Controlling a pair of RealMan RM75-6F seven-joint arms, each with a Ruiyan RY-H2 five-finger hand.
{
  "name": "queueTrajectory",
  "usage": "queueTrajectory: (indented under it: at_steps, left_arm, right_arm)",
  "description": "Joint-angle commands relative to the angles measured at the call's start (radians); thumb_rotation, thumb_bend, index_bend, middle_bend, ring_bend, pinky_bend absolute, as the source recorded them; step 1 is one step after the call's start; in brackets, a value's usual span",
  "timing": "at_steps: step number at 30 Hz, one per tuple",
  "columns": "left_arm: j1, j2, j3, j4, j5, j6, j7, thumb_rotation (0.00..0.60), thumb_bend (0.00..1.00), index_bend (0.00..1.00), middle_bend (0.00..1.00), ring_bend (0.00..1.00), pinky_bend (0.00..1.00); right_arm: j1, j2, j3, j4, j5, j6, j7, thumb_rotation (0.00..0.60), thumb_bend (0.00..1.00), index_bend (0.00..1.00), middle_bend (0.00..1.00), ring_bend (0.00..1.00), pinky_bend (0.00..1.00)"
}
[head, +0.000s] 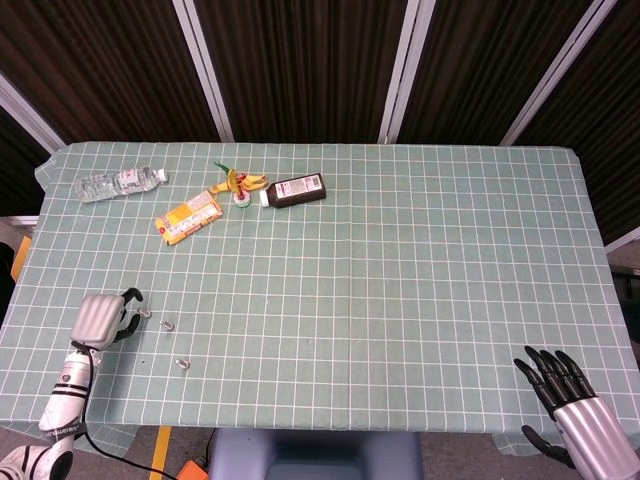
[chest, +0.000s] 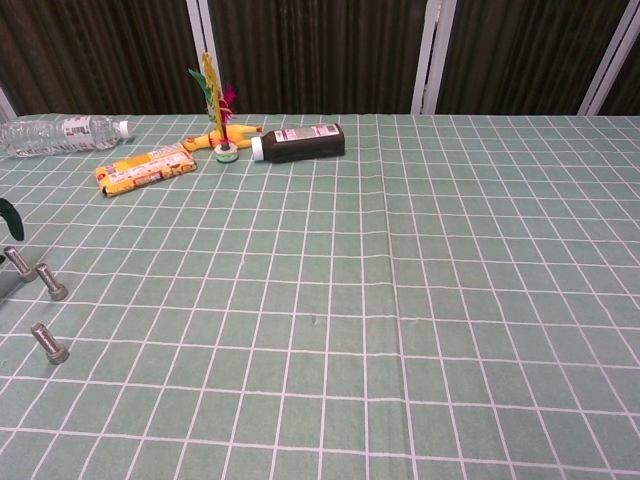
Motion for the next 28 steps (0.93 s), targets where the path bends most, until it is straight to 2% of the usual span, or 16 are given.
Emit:
queueTrajectory:
  at_steps: [1,4,5,6,7,8,9,10,11,13,15,18,21,28]
  left_arm:
    - [0.015,0.027,0.004,-0.025,0.021,0.043,-0.013,0.6,0.41,0.38,1.0,1.0,1.0]
    - [0.069,0.083,0.002,-0.113,0.058,0.171,-0.104,0.6,0.41,0.34,1.0,0.99,1.0]
    - [0.09,0.104,0.005,-0.153,0.073,0.213,-0.148,0.6,0.41,0.31,0.94,0.94,0.99]
    - [0.11,0.132,0.016,-0.199,0.092,0.245,-0.195,0.6,0.41,0.27,0.82,0.8,0.9]
    - [0.137,0.18,0.041,-0.267,0.121,0.275,-0.255,0.6,0.41,0.22,0.66,0.62,0.76]
    - [0.159,0.222,0.064,-0.321,0.145,0.299,-0.296,0.6,0.41,0.16,0.46,0.39,0.56]
    - [0.183,0.264,0.089,-0.375,0.17,0.324,-0.336,0.6,0.41,0.11,0.3,0.21,0.37]
    - [0.21,0.306,0.118,-0.427,0.195,0.352,-0.373,0.6,0.4,0.08,0.2,0.1,0.25]
    - [0.25,0.353,0.156,-0.478,0.223,0.394,-0.402,0.6,0.39,0.07,0.16,0.06,0.2]
    - [0.31,0.393,0.196,-0.51,0.244,0.458,-0.397,0.6,0.38,0.06,0.09,0.01,0.12]
    - [0.33,0.45,0.234,-0.529,0.274,0.457,-0.322,0.6,0.37,0.03,0.04,0.0,0.08]
    - [0.346,0.489,0.227,-0.563,0.246,0.462,-0.277,0.6,0.36,0.0,0.0,0.0,0.05]
    - [0.348,0.514,0.237,-0.587,0.266,0.451,-0.276,0.6,0.37,0.0,0.0,0.0,0.05]
    - [0.35,0.513,0.228,-0.594,0.27,0.427,-0.235,0.6,0.37,0.0,0.0,0.0,0.04]
  right_arm:
    - [-0.001,0.001,0.0,0.0,0.0,0.004,0.003,0.6,0.31,0.0,0.0,0.0,0.0]
    - [-0.003,0.002,0.002,0.002,0.002,0.01,0.008,0.6,0.31,0.0,0.0,0.0,0.0]
    - [-0.003,0.002,0.002,0.002,0.002,0.01,0.007,0.6,0.31,0.0,0.0,0.0,0.0]
    - [-0.003,0.002,0.001,0.002,0.001,0.008,0.006,0.6,0.31,0.0,0.0,0.0,0.0]
    - [-0.003,0.001,0.0,0.002,-0.001,0.006,0.003,0.6,0.31,0.0,0.0,0.0,0.0]
    - [-0.002,0.0,0.0,0.001,-0.001,0.004,0.002,0.6,0.31,0.0,0.0,0.0,0.0]
    - [-0.002,0.0,-0.001,0.0,0.0,0.001,0.001,0.6,0.31,0.0,0.0,0.0,0.0]
    - [-0.001,0.0,-0.001,-0.002,0.003,-0.003,0.0,0.6,0.31,0.0,0.0,0.0,0.0]
    - [0.0,0.0,0.0,-0.004,0.008,-0.008,-0.001,0.6,0.31,0.0,0.0,0.0,0.0]
    - [0.002,0.001,0.002,-0.008,0.014,-0.014,-0.004,0.6,0.31,0.0,0.0,0.0,0.0]
    - [0.005,0.0,0.004,-0.009,0.015,-0.018,-0.005,0.6,0.31,0.0,0.0,0.0,0.0]
    - [0.011,0.002,0.007,-0.016,0.024,-0.031,-0.004,0.6,0.31,0.0,0.0,0.0,0.0]
    - [0.014,0.003,0.008,-0.016,0.024,-0.034,-0.005,0.6,0.31,0.0,0.0,0.0,0.0]
    - [0.015,0.006,0.008,-0.011,0.024,-0.033,-0.003,0.6,0.31,0.0,0.0,0.0,0.0]
